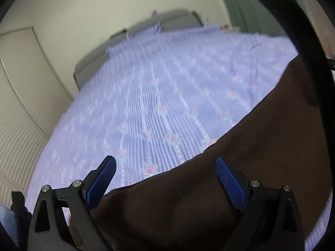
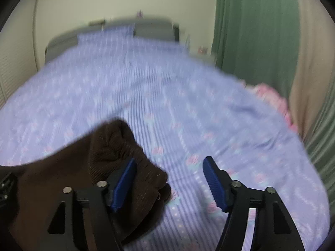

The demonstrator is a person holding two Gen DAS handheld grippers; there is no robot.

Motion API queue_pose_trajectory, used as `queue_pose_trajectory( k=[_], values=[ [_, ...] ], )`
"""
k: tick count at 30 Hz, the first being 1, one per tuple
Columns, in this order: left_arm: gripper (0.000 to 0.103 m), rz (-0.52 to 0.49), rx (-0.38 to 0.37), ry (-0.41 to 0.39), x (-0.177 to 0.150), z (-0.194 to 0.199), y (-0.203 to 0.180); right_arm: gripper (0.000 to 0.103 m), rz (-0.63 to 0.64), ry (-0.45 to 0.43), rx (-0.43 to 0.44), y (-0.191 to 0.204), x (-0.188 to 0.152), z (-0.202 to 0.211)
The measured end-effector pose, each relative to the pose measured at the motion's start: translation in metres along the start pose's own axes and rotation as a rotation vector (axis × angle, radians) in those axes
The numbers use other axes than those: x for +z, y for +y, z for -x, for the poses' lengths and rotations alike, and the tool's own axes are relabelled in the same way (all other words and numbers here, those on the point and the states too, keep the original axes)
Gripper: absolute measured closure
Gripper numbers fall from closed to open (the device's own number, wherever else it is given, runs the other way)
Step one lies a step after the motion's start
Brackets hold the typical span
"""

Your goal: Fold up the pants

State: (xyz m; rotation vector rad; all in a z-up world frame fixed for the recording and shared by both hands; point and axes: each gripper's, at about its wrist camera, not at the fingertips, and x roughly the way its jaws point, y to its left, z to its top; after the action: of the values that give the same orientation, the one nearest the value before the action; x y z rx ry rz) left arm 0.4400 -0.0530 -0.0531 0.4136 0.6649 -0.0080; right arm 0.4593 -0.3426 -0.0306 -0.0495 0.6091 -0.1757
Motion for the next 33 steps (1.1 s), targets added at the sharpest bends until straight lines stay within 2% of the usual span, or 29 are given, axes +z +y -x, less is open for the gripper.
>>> queue_pose_trajectory(
  k=[3,6,9,13,15,18,20,23,24,29,30,33],
  values=[
    [0.005,0.04,-0.036,-0.061,-0.008,0.04,0.016,0.028,0.025,-0.054,0.082,0.013,0.0,0.038],
    [0.005,0.098,-0.047,-0.091,-0.027,0.075,0.048,0.028,0.015,-0.051,0.234,0.027,-0.012,0.07],
    [0.004,0.159,-0.035,-0.103,-0.056,0.104,0.08,0.028,0.011,-0.012,0.361,0.047,-0.041,0.093],
    [0.004,0.247,0.001,-0.105,-0.105,0.136,0.11,0.028,0.038,0.029,0.438,0.077,-0.081,0.111],
    [0.004,0.251,0.006,-0.101,-0.127,0.147,0.111,0.028,0.054,0.052,0.501,0.094,-0.105,0.119],
    [0.004,0.237,0.003,-0.094,-0.155,0.154,0.106,0.028,0.055,0.108,0.594,0.115,-0.129,0.118],
    [0.004,0.224,-0.033,-0.099,-0.171,0.157,0.097,0.029,0.071,0.129,0.639,0.129,-0.141,0.116],
    [0.006,0.17,-0.106,-0.112,-0.177,0.153,0.077,0.033,0.11,0.153,0.669,0.148,-0.15,0.111],
    [0.008,0.15,-0.117,-0.121,-0.177,0.152,0.075,0.037,0.116,0.162,0.672,0.152,-0.151,0.109],
    [0.017,0.014,-0.194,-0.158,-0.161,0.131,0.035,0.042,0.101,0.212,0.701,0.16,-0.16,0.103],
    [0.017,-0.013,-0.194,-0.159,-0.16,0.128,0.023,0.047,0.099,0.217,0.698,0.16,-0.159,0.1],
    [0.023,-0.108,-0.183,-0.149,-0.148,0.112,0.004,0.048,0.086,0.238,0.712,0.16,-0.158,0.092]
  ],
)
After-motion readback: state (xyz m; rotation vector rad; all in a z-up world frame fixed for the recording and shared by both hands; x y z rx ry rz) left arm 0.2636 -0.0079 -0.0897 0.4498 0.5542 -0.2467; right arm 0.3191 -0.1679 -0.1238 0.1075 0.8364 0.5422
